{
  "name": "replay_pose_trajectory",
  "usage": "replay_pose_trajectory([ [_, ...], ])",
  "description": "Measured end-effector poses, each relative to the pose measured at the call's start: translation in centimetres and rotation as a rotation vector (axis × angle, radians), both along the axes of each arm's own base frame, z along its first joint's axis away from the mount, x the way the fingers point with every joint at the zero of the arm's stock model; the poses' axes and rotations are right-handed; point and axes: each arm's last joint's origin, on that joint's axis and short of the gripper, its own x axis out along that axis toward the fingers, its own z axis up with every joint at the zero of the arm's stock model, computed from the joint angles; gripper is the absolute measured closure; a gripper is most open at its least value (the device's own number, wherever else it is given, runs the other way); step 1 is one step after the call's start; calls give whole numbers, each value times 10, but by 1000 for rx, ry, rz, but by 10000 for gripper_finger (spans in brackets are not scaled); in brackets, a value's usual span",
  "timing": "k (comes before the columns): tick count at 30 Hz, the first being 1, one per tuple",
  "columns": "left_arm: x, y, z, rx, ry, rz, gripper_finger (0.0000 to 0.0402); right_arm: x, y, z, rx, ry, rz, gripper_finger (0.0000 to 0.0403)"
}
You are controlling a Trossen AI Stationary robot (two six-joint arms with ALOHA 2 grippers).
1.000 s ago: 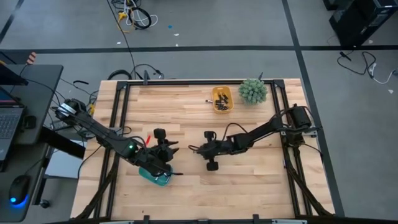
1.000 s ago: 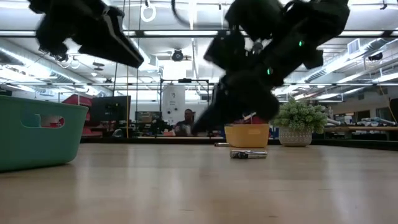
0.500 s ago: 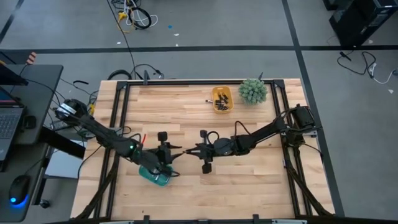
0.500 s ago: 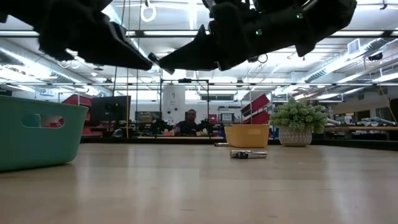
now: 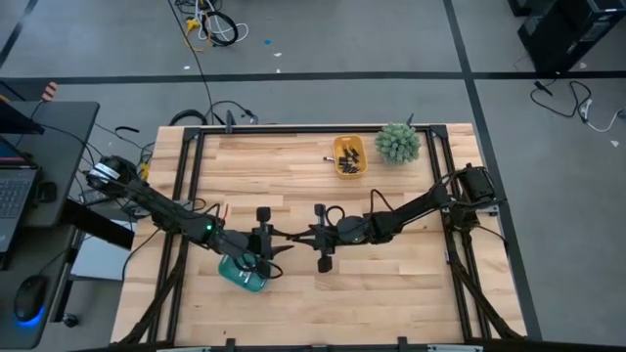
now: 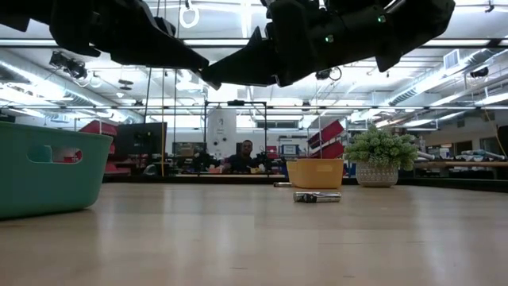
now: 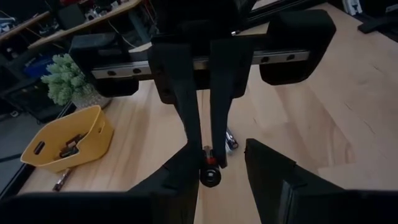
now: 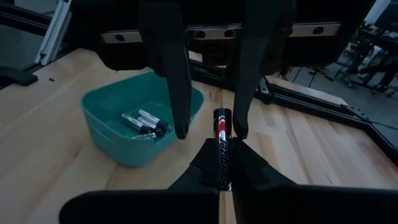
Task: Sort batteries
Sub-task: Put the silver battery into the green bin
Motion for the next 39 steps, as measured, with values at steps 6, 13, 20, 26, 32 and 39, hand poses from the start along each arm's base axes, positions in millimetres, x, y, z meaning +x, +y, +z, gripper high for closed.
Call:
replay_pose_trajectory([
  [6, -1, 1, -3, 20, 31, 21, 299, 0, 0, -1, -1, 6, 0, 396],
  [13, -1, 1, -4, 26, 35, 22, 348, 0, 0, -1, -8, 6, 3, 396],
  [20, -1, 2, -3, 29, 32, 36, 392, -1, 2, -1, -4, 7, 8, 387],
  [26, -6, -4, 7, 84, 53, 79, 393, -4, 2, 6, 49, 27, -8, 331],
  [32, -17, -22, 52, 47, 186, 52, 394, -13, 2, 18, 84, 83, -12, 300],
  [39, -43, -33, 98, -221, 530, 47, 395, -14, 2, 18, 92, 101, -23, 299],
])
